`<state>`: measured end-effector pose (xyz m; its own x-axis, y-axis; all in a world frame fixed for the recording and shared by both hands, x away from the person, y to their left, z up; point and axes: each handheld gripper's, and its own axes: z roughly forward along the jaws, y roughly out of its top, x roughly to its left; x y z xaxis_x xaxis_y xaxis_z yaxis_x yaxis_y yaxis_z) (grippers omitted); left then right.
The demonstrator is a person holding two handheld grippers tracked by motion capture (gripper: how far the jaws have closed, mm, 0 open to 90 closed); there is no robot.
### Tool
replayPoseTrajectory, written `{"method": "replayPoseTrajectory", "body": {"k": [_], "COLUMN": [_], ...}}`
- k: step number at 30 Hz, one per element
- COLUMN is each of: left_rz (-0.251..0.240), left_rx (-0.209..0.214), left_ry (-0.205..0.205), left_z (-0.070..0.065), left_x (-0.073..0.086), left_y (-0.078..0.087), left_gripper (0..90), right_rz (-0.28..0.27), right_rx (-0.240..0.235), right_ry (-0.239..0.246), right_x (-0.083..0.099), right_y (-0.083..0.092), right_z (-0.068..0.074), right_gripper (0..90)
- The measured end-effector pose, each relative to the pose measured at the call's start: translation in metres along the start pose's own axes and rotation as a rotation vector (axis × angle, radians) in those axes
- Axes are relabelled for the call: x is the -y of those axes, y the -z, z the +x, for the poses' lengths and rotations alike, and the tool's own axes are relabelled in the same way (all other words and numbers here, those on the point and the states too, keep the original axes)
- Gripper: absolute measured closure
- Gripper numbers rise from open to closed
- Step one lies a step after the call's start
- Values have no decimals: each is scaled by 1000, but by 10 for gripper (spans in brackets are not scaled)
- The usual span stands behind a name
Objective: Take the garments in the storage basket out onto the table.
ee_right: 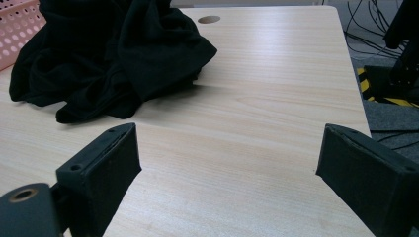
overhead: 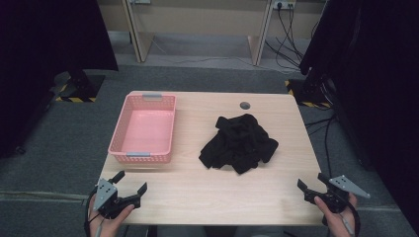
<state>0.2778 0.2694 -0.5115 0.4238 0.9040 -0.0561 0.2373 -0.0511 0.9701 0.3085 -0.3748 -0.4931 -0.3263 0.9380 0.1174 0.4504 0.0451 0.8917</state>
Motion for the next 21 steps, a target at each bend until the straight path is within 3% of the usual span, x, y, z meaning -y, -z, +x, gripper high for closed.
{"method": "replayPoseTrajectory", "body": {"k": [21], "left_rz": [18], "left_rx": [-16], "left_ry": [-3], "left_z": [6], "left_x": [8], "left_y": [-7], "left_gripper": [59], "right_rz": [-1], "right_rx": [13], "right_ry": [-1], "right_x": [12], "right_y": [-15], "right_z": [-6], "right_gripper": [89]}}
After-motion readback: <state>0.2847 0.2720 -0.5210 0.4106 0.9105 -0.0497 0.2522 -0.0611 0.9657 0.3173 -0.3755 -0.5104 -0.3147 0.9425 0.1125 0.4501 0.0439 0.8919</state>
